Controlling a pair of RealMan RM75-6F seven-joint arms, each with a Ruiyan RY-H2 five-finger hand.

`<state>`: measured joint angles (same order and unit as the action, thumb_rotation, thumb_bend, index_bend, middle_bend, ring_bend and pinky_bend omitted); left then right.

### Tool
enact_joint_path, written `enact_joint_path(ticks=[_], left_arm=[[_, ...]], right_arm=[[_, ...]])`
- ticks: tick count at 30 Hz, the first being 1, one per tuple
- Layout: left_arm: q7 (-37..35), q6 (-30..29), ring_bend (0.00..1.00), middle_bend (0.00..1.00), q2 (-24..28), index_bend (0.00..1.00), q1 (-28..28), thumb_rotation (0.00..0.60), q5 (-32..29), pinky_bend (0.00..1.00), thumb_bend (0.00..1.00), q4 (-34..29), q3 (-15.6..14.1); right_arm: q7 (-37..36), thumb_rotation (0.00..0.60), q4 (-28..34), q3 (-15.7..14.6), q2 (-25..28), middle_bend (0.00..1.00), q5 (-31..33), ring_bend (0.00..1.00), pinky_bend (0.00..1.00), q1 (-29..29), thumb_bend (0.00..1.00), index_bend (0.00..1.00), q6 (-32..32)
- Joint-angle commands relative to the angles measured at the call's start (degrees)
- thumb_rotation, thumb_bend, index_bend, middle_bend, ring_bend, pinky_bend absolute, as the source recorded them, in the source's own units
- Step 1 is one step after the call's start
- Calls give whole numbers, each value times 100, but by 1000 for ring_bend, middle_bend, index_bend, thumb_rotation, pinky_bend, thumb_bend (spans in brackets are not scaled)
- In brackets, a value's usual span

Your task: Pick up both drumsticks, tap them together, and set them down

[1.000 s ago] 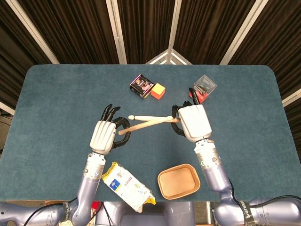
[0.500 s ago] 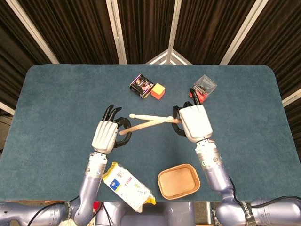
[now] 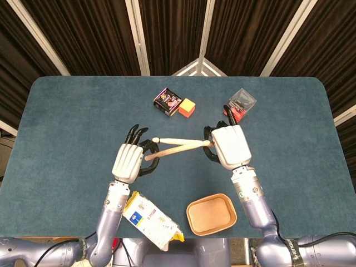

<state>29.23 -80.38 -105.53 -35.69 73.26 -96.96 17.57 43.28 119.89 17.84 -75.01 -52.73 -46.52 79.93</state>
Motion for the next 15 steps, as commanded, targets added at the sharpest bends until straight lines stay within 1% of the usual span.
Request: enact_joint_path(ticks=[1,6,11,15], left_arm=[[-82,2,143,637,78,553,46,600,9,0,484,-21,-29],[-392,108,143,637,432,554,202,600,64,0,484,85,-208],[-797,274,143,637,906,557,377,600,201,0,484,390,-478],[-1206,457,143,638,1366,559,485,600,554,0,484,922,-838]], right_arm=[[-16,600,-8,-6,21,687,-4,453,35,15,491,622,-5],[-176,600,-185,-79,88,687,-29,453,34,108,492,622,-70],[-451,600,-553,-177,131,687,-27,453,36,240,493,622,-181],[-869,600,-1192,-472,100,687,-441,456,36,417,493,624,-356]])
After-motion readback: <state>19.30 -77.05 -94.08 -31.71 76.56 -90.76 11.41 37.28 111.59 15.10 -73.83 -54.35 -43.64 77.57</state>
